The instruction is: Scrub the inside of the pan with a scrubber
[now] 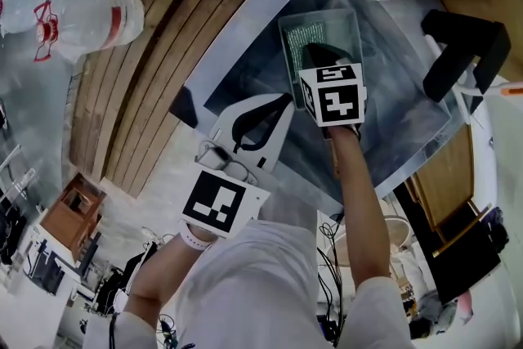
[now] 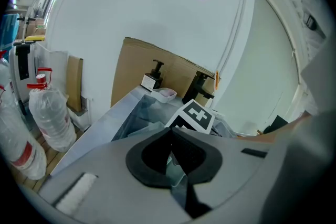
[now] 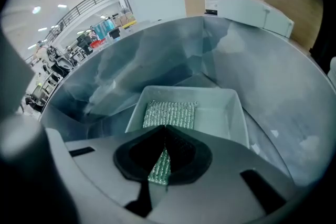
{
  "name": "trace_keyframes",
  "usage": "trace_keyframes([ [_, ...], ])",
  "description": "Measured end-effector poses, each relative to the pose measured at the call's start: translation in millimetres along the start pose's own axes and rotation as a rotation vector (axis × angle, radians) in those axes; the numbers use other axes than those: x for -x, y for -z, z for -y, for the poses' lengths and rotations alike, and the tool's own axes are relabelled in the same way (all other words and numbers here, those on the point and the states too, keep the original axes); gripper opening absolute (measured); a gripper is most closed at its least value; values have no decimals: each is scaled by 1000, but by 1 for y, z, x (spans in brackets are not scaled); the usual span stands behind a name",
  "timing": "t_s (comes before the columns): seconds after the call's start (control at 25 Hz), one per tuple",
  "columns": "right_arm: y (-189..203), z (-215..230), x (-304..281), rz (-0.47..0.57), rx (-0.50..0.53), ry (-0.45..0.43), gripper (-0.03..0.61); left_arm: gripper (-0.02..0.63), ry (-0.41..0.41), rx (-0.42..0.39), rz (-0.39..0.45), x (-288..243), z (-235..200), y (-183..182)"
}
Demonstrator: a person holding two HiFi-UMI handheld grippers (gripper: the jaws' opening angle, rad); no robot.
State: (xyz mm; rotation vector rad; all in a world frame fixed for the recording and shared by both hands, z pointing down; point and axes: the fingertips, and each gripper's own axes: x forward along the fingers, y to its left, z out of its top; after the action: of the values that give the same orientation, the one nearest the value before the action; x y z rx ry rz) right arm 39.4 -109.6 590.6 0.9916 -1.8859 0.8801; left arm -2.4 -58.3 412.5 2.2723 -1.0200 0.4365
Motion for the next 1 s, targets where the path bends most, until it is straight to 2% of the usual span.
trace_keyframes([
  [0.24,-21,1,8,109,-20,-3,11,0,0,-4,-11,0,-2,4],
  [0.52,2,1,3,13,-35,2,11,0,0,-2,-5,0,0,1],
  [0.72,16,-2,7,-60,-8,7,11,0,0,2,-1,0,1,3],
  [1.0,-7,1,-2,3,-8,3,11,0,0,2,-2,1,4,5],
])
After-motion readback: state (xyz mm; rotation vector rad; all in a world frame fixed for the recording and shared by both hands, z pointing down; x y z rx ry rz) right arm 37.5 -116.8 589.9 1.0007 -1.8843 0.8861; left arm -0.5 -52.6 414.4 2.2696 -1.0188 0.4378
